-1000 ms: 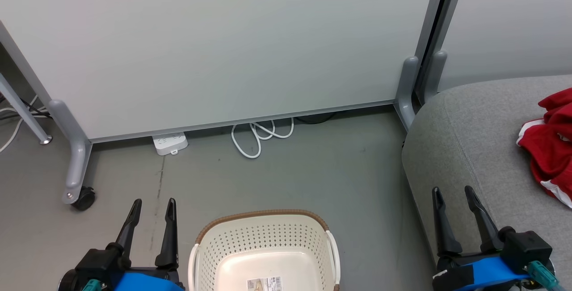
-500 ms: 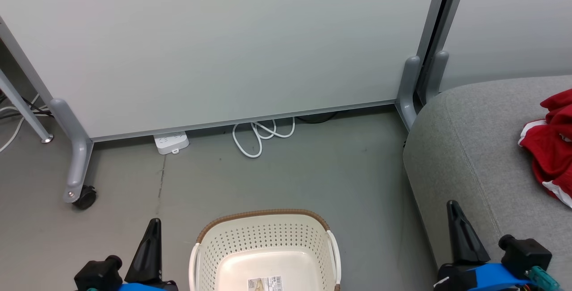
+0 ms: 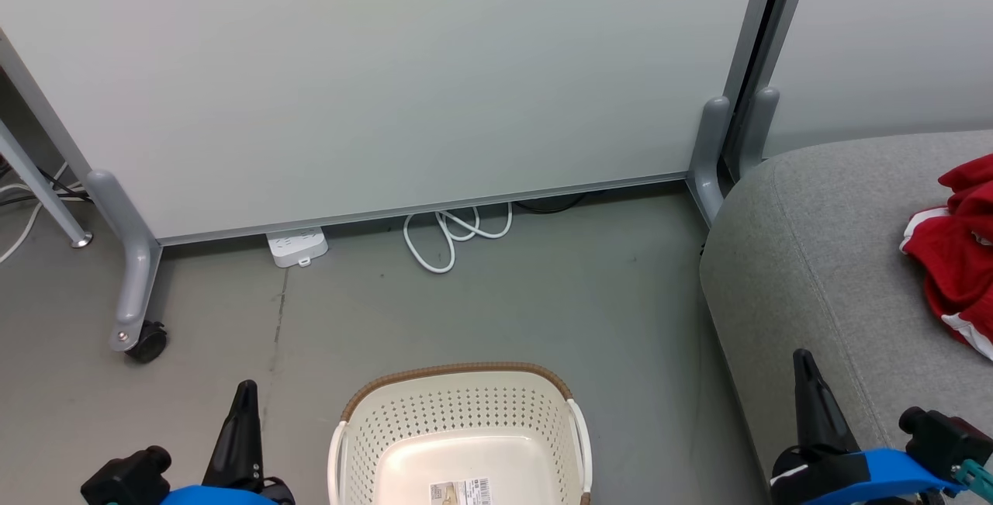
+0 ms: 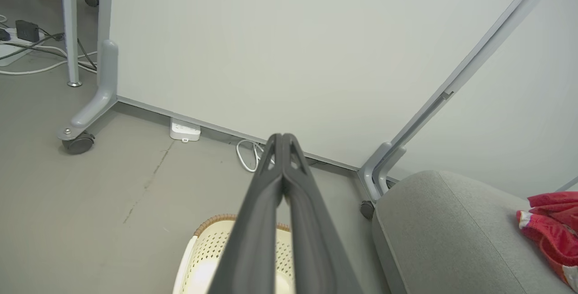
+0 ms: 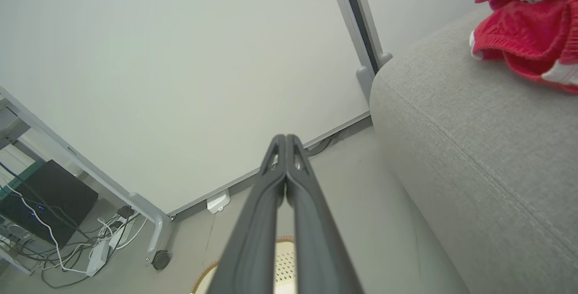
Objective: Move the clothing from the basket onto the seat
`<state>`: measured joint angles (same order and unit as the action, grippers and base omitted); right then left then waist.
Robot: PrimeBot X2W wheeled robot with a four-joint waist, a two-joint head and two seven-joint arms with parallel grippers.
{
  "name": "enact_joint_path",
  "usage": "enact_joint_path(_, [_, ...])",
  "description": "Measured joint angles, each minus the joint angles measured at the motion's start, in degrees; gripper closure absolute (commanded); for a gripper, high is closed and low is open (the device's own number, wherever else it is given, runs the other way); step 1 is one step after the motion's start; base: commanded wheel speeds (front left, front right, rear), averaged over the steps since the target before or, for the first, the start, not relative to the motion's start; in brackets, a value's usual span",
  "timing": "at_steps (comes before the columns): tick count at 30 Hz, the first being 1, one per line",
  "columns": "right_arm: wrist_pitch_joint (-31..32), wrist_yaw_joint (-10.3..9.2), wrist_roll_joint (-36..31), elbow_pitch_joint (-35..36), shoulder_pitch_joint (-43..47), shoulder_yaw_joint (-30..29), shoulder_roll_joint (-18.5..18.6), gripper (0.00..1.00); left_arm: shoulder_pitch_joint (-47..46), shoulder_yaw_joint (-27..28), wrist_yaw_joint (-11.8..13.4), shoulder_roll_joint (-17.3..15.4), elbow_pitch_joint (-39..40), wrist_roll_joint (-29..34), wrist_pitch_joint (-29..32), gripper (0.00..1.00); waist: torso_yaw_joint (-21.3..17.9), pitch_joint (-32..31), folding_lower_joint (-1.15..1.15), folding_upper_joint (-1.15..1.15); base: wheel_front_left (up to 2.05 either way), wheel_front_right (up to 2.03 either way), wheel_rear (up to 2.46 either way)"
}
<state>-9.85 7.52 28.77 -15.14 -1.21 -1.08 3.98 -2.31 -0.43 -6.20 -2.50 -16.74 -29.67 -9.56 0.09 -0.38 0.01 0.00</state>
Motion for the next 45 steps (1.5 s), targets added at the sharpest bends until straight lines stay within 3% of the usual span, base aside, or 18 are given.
enact_joint_path(19, [4.21,0.00,16.36,0.24,-0.99,-1.35,-0.29,1.00,-0.66,1.76,-0.33,-0.01,0.67,-16.22,4.13,1.00,-0.02,0.10,0.00,0.00,0.00,0.00,0.00])
enact_joint_path(45, [8.82,-0.01,34.08,0.54,-2.37,-2.91,-0.55,1.00,-1.77,3.70,-0.53,-0.04,1.37,-33.73,8.59,1.00,-0.04,0.23,-0.01,0.00,0.00,0.00,0.00])
